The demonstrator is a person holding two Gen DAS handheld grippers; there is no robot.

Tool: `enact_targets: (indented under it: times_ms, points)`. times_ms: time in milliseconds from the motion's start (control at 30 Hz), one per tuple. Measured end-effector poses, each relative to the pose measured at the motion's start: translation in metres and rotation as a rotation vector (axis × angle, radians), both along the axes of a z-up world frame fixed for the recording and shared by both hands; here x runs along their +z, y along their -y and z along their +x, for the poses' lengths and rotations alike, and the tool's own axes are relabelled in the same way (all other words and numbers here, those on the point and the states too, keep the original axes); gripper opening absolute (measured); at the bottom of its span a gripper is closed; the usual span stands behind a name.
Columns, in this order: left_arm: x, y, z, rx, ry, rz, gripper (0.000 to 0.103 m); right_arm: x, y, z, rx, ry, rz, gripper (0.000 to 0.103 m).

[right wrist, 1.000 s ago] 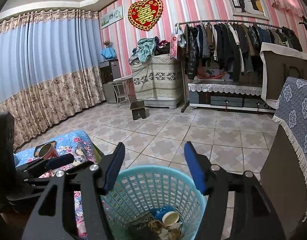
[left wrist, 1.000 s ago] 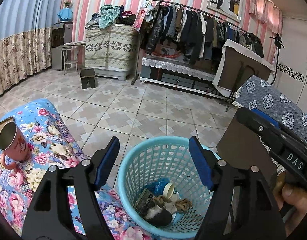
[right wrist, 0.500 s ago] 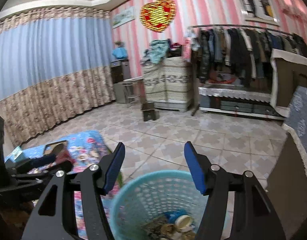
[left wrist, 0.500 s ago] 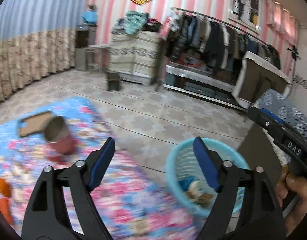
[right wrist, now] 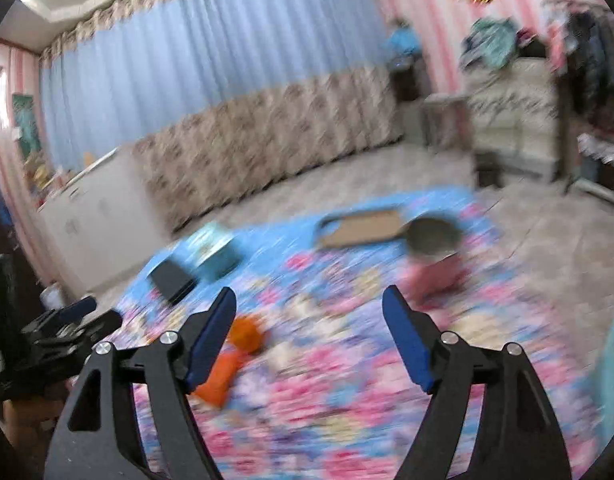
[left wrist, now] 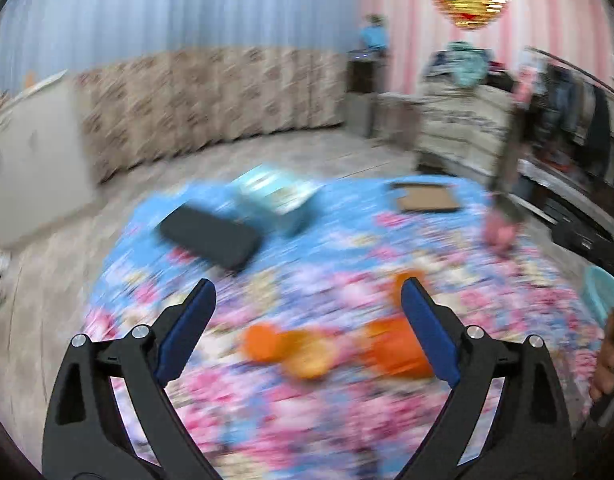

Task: Collect trash
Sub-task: 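Move both open grippers back over the bed, then grasp the orange plastic bag with the right gripper and lift it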

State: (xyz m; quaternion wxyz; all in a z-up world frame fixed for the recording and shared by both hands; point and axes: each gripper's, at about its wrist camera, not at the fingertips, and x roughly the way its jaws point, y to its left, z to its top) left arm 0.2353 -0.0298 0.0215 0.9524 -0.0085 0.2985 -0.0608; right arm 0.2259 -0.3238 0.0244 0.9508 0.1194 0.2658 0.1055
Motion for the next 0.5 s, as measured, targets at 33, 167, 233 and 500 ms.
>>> enact_targets:
  times_ms: [33,167,233,500]
  points:
    - [-0.005,-0.014,0.003,0.021,-0.019,-0.019,0.091,-0.007,-0.016,0.005,0.020,-0.021,-0.020,0.078]
    - [-0.018,-0.051,0.011,0.046,-0.067,-0.075,0.091,-0.036,-0.057,0.022,0.077,-0.123,-0.052,0.078]
    - [-0.021,-0.057,0.012,0.022,-0.091,-0.111,0.091,-0.049,-0.069,0.026,0.092,-0.159,-0.045,0.078]
    - [-0.042,-0.044,0.016,-0.013,-0.175,-0.053,0.091,-0.091,-0.111,0.041,0.123,-0.302,-0.123,0.068]
